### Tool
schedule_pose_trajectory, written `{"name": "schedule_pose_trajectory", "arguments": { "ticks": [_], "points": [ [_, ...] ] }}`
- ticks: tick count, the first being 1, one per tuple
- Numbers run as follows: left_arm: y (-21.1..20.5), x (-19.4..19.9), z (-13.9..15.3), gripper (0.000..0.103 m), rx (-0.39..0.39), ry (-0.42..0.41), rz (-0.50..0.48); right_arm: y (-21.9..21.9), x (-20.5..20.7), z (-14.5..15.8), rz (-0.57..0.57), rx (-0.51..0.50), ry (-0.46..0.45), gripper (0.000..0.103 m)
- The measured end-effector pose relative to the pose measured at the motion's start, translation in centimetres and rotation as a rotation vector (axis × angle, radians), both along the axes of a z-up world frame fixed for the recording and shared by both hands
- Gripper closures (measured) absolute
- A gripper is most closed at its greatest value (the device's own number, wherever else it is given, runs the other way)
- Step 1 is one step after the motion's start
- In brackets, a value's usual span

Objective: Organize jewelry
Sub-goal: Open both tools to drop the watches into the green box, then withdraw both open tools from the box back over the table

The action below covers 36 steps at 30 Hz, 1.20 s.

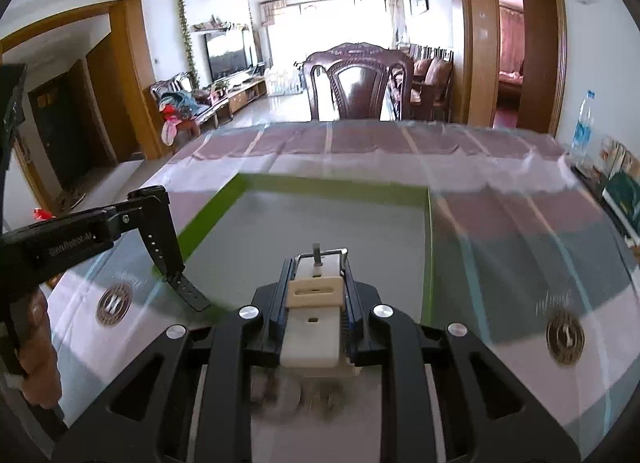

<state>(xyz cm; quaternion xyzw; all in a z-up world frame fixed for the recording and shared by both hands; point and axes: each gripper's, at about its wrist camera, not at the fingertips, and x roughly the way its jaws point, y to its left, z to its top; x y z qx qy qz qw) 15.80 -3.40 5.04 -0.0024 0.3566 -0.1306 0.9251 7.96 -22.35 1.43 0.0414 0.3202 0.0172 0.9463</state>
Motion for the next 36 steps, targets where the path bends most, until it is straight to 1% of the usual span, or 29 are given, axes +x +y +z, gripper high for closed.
{"name": "schedule_pose_trajectory", "arguments": {
  "ticks": [2, 5, 6, 7, 8, 9, 10, 11, 12, 13, 15, 17, 19, 20, 21, 22, 23, 24, 25, 29, 32, 33, 36],
  "points": [
    [-1.0, 1.6, -0.8, 0.097, 0.038, 0.003, 0.009, 0.1, 1.7, -1.0, -0.018, -0.019, 0.027, 0.081],
    [-1.3, 3.4, -2.2, 0.096, 0.032, 0.035, 0.01, 0.0, 3.4, -2.8, -0.026, -0.027, 0.081, 0.081],
    [-1.3, 3.9, -2.8, 0.095, 0.032, 0.043, 0.016, -0.2, 3.6, -3.3, -0.033, -0.022, 0.094, 0.078],
    [-1.3, 4.1, -3.1, 0.089, 0.034, 0.043, 0.024, -0.4, 3.6, -3.6, -0.043, -0.016, 0.096, 0.075],
    [-1.1, 4.1, -3.5, 0.082, 0.042, 0.039, 0.037, -0.7, 3.6, -3.8, -0.046, 0.004, 0.105, 0.065],
    [-1.0, 4.1, -3.7, 0.064, 0.056, 0.035, 0.051, -1.1, 3.4, -3.9, -0.047, 0.023, 0.106, 0.05],
    [-0.8, 4.0, -3.8, 0.054, 0.07, 0.027, 0.064, -1.4, 2.9, -3.6, -0.062, 0.027, 0.089, 0.044],
    [-0.5, 3.8, -3.8, 0.051, 0.081, 0.016, 0.073, -1.6, 2.4, -3.2, -0.073, 0.026, 0.07, 0.037],
    [-0.2, 3.5, -3.8, 0.047, 0.079, 0.013, 0.071, -1.9, 1.7, -2.6, -0.077, 0.028, 0.044, 0.036],
    [0.2, 3.1, -3.7, 0.046, 0.072, 0.018, 0.067, -2.1, 0.9, -2.0, -0.075, 0.03, 0.029, 0.036],
    [1.1, 2.0, -3.7, 0.046, 0.07, 0.036, 0.07, -2.5, -0.5, -1.4, -0.061, 0.037, 0.027, 0.036],
    [2.8, -0.2, -3.9, 0.046, 0.064, 0.051, 0.093, -3.0, -2.7, -1.1, -0.047, 0.052, 0.032, 0.036],
    [4.1, -2.2, -4.5, 0.046, 0.064, 0.049, 0.103, -3.6, -4.6, -1.5, -0.035, 0.059, 0.05, 0.036],
    [4.4, -3.0, -4.9, 0.046, 0.079, 0.05, 0.101, -3.8, -5.1, -1.9, -0.034, 0.061, 0.065, 0.037],
    [4.4, -3.7, -5.7, 0.051, 0.111, 0.062, 0.091, -3.9, -5.6, -2.5, -0.032, 0.061, 0.088, 0.044],
    [4.3, -4.0, -6.4, 0.058, 0.133, 0.072, 0.081, -3.8, -5.7, -3.1, -0.026, 0.062, 0.11, 0.048],
    [4.1, -4.1, -7.4, 0.06, 0.157, 0.095, 0.067, -3.6, -5.6, -4.1, -0.009, 0.065, 0.144, 0.051],
    [4.0, -4.0, -8.1, 0.062, 0.161, 0.114, 0.057, -3.4, -5.4, -4.8, 0.007, 0.069, 0.168, 0.054],
    [3.8, -3.7, -9.0, 0.063, 0.156, 0.144, 0.05, -3.0, -5.0, -5.8, 0.017, 0.072, 0.195, 0.055],
    [2.7, -2.7, -11.0, 0.064, 0.143, 0.206, 0.03, -1.6, -3.3, -7.9, 0.04, 0.1, 0.242, 0.055],
    [1.7, -2.1, -12.1, 0.063, 0.156, 0.223, 0.021, -0.6, -2.2, -9.4, 0.035, 0.077, 0.277, 0.055],
    [1.6, -2.0, -12.5, 0.063, 0.166, 0.231, 0.026, -0.4, -2.0, -9.7, 0.04, 0.071, 0.294, 0.061],
    [1.7, -1.8, -13.4, 0.063, 0.18, 0.262, 0.035, 0.4, -2.4, -10.4, 0.067, 0.04, 0.323, 0.068]
  ]
}}
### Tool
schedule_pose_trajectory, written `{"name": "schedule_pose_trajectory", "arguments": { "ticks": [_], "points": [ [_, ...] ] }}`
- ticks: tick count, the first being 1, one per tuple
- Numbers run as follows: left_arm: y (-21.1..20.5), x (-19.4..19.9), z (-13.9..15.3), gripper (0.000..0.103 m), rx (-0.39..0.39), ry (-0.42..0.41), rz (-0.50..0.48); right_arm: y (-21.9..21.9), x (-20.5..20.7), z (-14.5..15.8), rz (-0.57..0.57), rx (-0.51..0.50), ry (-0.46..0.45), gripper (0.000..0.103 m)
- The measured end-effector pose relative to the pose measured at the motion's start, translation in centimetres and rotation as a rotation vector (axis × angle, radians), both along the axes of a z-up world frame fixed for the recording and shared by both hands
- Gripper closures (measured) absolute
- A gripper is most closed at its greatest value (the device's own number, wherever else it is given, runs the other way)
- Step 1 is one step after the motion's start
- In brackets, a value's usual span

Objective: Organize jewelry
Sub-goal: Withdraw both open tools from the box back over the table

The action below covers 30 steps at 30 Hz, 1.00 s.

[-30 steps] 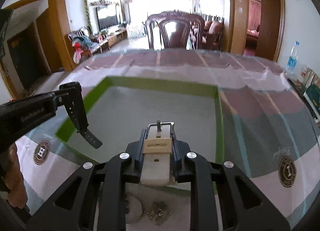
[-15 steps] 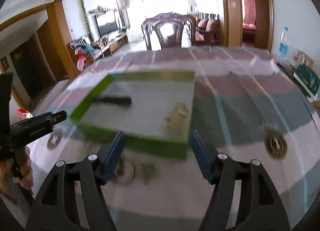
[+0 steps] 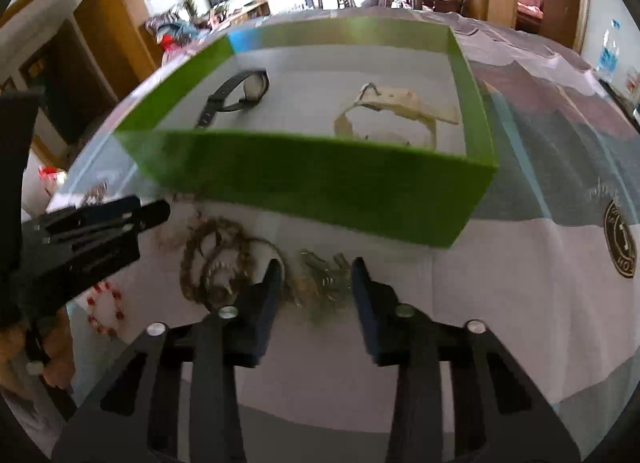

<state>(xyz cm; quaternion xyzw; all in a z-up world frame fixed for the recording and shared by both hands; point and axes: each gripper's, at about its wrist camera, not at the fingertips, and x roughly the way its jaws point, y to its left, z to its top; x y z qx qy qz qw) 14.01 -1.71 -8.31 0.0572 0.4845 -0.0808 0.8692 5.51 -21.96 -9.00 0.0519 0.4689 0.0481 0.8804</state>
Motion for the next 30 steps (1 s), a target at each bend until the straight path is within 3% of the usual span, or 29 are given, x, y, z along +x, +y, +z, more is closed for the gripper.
{"name": "schedule_pose_trajectory", "arguments": {
  "ticks": [3, 6, 12, 16, 21, 26, 30],
  "points": [
    [0.4, -0.1, -0.4, 0.062, -0.006, 0.009, 0.012, 0.2, -1.1, 0.1, 0.025, -0.014, -0.003, 0.077],
    [0.8, -0.7, -0.4, 0.062, -0.001, 0.006, 0.022, 0.0, -2.6, 0.1, 0.053, -0.006, 0.01, 0.079],
    [1.5, -2.5, -0.4, 0.058, 0.016, -0.007, 0.035, -0.5, -5.8, 0.3, 0.126, 0.058, 0.035, 0.077],
    [1.5, -4.8, -0.4, 0.058, 0.021, -0.002, 0.001, -2.1, -7.2, 1.6, 0.061, 0.037, -0.016, 0.069],
    [1.2, -7.0, -0.2, 0.058, 0.004, 0.018, -0.048, -3.3, -6.3, 1.9, 0.003, 0.034, -0.033, 0.069],
    [1.6, -7.9, 0.6, 0.051, -0.022, 0.007, -0.041, -1.8, -4.4, 1.0, 0.03, 0.083, -0.015, 0.069],
    [2.4, -8.2, 1.5, 0.048, -0.027, -0.016, -0.026, -0.6, -3.5, 0.1, 0.049, 0.064, 0.003, 0.073]
  ]
}}
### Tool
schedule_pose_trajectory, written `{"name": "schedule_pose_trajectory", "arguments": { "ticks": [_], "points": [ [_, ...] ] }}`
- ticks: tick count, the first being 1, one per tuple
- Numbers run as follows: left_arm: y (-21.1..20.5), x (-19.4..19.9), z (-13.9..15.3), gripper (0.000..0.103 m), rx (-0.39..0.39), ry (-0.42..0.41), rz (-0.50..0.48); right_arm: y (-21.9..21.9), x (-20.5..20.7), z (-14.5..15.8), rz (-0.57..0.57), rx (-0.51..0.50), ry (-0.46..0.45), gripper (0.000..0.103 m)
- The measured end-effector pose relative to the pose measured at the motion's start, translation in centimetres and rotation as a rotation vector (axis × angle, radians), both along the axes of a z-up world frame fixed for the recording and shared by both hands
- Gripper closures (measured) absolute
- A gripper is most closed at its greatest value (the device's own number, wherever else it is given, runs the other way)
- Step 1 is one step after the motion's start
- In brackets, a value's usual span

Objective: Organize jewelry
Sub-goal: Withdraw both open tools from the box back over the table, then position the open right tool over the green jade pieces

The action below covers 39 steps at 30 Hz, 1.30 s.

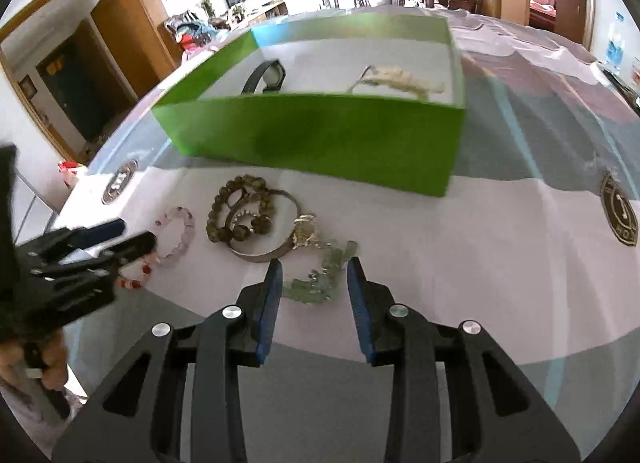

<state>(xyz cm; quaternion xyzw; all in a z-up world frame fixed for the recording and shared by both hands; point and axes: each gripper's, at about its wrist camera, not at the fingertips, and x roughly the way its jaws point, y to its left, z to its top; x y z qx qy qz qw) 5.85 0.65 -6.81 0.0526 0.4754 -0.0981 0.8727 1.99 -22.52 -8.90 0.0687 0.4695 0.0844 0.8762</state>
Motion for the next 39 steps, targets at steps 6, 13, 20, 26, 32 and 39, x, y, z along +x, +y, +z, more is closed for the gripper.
{"name": "schedule_pose_trajectory", "arguments": {
  "ticks": [6, 13, 20, 26, 32, 39],
  "points": [
    [2.0, 0.6, -0.2, 0.048, -0.001, 0.011, 0.054, -0.2, -0.8, -0.5, 0.015, -0.006, 0.012, 0.094],
    [3.5, 1.3, 0.0, 0.048, -0.021, 0.014, 0.099, -2.5, -2.8, 1.0, -0.045, -0.017, -0.03, 0.094],
    [1.4, 1.4, -0.3, 0.048, -0.022, 0.029, 0.042, -2.4, -2.7, 1.0, -0.039, 0.002, -0.041, 0.094],
    [0.0, 1.5, -0.8, 0.048, -0.018, 0.039, 0.01, -2.5, -2.6, 1.1, -0.077, -0.029, -0.045, 0.074],
    [-0.3, 1.7, -1.1, 0.048, -0.013, 0.04, 0.013, -3.9, -2.7, 1.2, -0.186, -0.099, -0.031, 0.071],
    [-0.7, 1.9, -1.6, 0.048, 0.004, 0.032, 0.013, -2.8, -2.4, 1.1, -0.164, -0.094, -0.029, 0.071]
  ]
}}
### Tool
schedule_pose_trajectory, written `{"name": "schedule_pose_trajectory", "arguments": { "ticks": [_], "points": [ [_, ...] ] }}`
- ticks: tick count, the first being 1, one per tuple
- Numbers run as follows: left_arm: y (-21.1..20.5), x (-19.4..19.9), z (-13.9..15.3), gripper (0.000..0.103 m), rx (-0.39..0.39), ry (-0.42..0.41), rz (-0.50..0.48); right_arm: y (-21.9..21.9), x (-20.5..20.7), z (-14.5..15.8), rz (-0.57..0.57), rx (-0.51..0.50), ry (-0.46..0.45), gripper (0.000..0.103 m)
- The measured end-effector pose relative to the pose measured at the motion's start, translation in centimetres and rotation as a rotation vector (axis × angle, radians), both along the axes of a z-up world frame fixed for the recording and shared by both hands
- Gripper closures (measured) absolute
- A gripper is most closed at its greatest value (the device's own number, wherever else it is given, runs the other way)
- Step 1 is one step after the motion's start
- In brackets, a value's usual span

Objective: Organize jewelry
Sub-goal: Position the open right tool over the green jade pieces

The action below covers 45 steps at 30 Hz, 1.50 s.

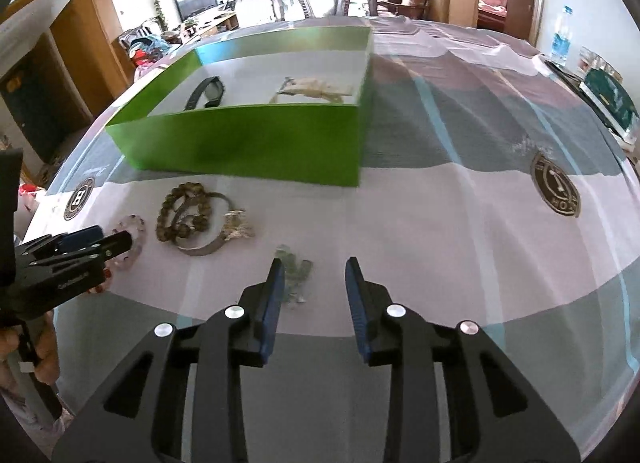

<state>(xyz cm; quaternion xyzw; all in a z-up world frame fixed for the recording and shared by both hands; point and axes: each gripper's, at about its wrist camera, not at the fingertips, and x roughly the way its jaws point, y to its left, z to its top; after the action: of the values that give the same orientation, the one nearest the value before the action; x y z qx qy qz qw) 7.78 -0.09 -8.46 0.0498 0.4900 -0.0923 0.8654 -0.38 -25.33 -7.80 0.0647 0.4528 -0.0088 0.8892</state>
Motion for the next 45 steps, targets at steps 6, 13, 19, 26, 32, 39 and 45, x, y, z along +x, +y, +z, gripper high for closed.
{"name": "schedule_pose_trajectory", "arguments": {
  "ticks": [6, 13, 19, 26, 32, 39, 45],
  "points": [
    [-0.2, 0.1, -0.1, 0.048, 0.007, -0.015, -0.004, 1.6, 0.9, -0.8, 0.024, -0.001, 0.028, 0.071],
    [-0.3, 0.1, -0.2, 0.047, 0.008, -0.022, -0.002, 1.8, 1.0, -1.2, 0.021, -0.004, 0.038, 0.071],
    [-0.4, 0.1, -0.2, 0.046, 0.009, -0.025, 0.0, 1.8, 1.2, -1.5, 0.009, -0.007, 0.046, 0.059],
    [-0.3, 0.0, -0.3, 0.044, 0.011, -0.027, 0.004, 1.9, 1.2, -2.0, 0.004, -0.019, 0.049, 0.056],
    [-0.3, 0.0, -0.3, 0.042, 0.013, -0.028, 0.007, 2.0, 1.3, -2.0, 0.002, -0.034, 0.047, 0.056],
    [-0.3, -0.1, -0.3, 0.044, 0.013, -0.031, 0.006, 2.1, 1.2, -2.1, 0.005, -0.047, 0.042, 0.056],
    [-0.5, -0.3, -0.3, 0.044, 0.015, -0.034, -0.004, 2.3, 1.3, -2.1, 0.005, -0.059, 0.041, 0.056]
  ]
}}
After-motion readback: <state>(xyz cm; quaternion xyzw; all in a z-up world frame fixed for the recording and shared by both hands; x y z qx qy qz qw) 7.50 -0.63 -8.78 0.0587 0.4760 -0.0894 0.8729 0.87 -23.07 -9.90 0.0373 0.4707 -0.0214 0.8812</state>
